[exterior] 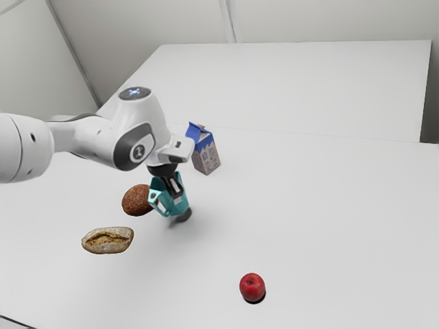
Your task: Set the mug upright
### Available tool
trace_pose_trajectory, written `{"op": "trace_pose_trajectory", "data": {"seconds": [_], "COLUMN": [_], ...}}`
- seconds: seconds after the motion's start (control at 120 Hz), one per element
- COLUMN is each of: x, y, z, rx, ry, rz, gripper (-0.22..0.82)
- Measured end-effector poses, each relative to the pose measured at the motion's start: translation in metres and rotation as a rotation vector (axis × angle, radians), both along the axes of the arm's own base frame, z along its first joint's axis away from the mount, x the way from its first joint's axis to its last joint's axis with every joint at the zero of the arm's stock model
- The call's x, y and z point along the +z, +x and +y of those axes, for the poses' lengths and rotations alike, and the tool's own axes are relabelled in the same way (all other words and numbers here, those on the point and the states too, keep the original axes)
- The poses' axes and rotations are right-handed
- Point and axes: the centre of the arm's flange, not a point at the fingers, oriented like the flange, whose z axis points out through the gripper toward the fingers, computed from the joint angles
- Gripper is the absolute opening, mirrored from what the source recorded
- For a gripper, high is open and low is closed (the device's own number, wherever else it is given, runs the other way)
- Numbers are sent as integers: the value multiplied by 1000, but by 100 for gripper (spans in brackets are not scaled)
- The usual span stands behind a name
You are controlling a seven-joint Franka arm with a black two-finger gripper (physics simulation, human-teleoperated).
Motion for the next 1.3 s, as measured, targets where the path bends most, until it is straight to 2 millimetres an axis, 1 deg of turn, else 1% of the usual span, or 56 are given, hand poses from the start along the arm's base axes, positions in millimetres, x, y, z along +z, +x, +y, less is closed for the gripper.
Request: {"op": "trace_pose_trajectory", "data": {"seconds": [0.083,0.25,0.392,0.483,0.617,0.767,1.0,1.075,1.133,1.233,1.3], "x": [-8,-23,-28,-29,-31,-30,-8,4,16,39,64], "y": [-2,-1,0,0,0,1,0,1,1,7,18], "z": [0,7,7,5,5,3,-8,-9,-10,-12,-14], "rx": [34,113,161,185,215,239,243,248,255,269,278], "ry": [8,6,0,-3,-7,-8,-2,1,5,2,-4], "rz": [-3,-7,-16,-20,-21,-28,-72,-90,-104,-121,-135], "gripper": [-16,-16,-16,-14,-6,9,31,40,45,51,53]}}
